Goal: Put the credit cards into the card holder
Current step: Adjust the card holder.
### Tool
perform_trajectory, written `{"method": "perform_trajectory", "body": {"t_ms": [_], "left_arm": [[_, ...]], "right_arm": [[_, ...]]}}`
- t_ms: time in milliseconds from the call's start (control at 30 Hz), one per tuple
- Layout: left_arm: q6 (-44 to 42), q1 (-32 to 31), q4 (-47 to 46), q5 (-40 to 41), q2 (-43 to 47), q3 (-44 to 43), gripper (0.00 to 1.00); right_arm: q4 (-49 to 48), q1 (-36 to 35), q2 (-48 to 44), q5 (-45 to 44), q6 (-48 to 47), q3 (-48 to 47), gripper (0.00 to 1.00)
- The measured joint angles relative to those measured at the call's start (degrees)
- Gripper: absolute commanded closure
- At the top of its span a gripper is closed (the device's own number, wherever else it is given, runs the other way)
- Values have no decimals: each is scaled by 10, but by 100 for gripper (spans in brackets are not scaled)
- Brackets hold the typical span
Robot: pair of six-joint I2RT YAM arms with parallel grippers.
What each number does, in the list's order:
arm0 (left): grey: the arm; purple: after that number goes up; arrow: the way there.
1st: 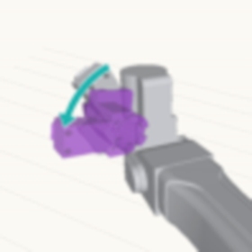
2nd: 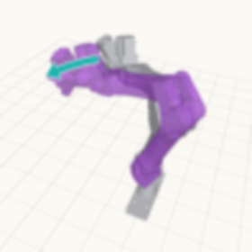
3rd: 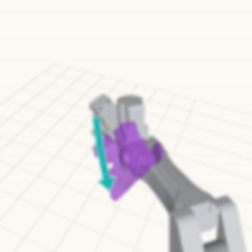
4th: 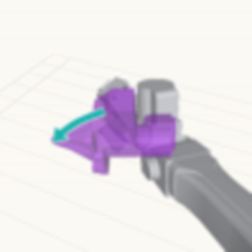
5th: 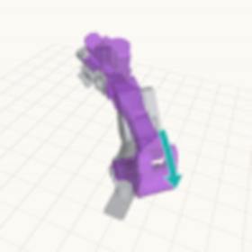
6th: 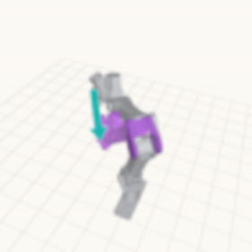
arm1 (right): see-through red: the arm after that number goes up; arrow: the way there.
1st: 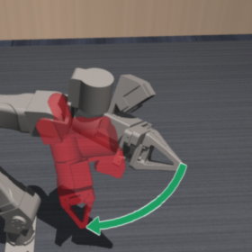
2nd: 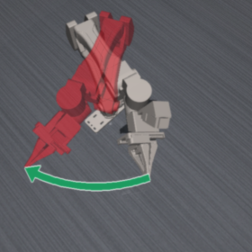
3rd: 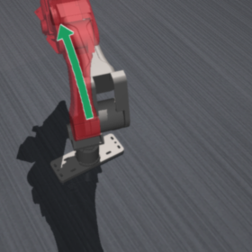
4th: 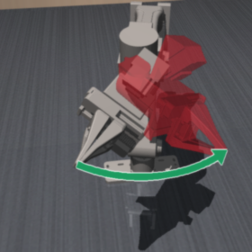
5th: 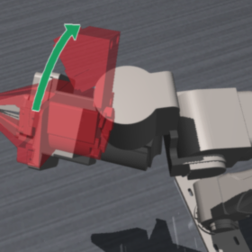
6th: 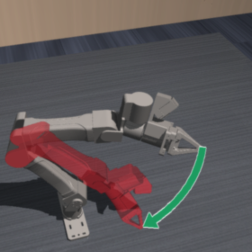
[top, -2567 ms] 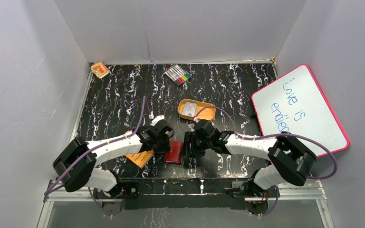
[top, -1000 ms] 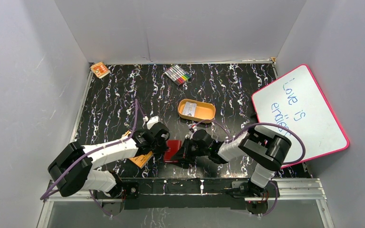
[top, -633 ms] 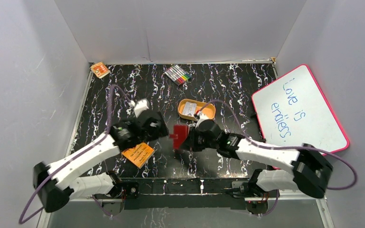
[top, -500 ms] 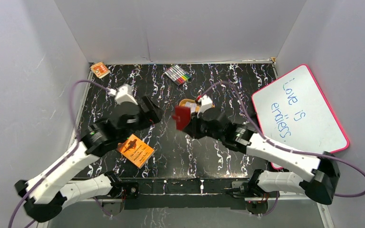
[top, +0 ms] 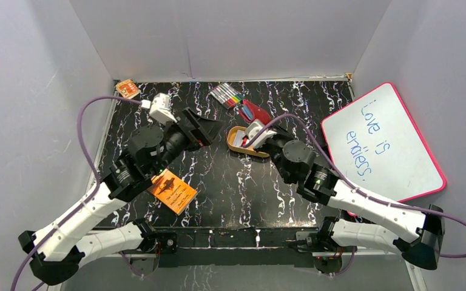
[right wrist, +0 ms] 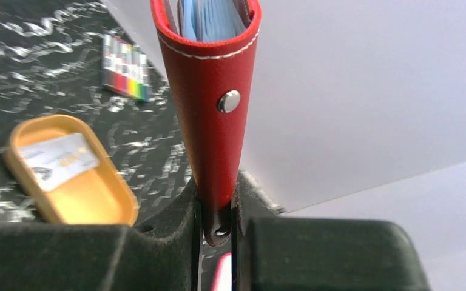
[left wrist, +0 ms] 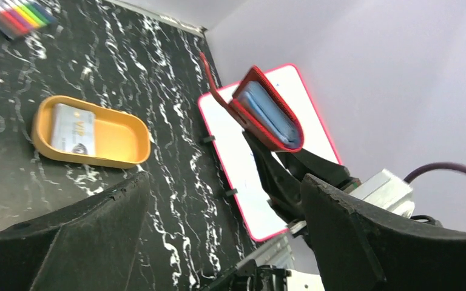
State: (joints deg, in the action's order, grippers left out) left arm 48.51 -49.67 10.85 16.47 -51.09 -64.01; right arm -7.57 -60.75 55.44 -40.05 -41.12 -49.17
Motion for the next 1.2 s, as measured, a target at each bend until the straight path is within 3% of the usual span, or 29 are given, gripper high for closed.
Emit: {"method": "perform_trajectory", "body": {"t_ms": [133, 267, 600, 1200], "left_arm": [[17, 0, -30, -41, -33, 0, 8], [32, 0, -60, -66, -50, 0, 8], [40, 0, -129, -78, -65, -8, 8], [64, 0, -87, -66, -82, -26, 10]], "right_arm": [[-105, -13, 22, -26, -162, 24, 100], [-165, -25, 45, -50, -244, 24, 100], [-280, -65, 102, -112, -371, 29, 100], [-446, -89, 125, -134, -506, 30, 100]]}}
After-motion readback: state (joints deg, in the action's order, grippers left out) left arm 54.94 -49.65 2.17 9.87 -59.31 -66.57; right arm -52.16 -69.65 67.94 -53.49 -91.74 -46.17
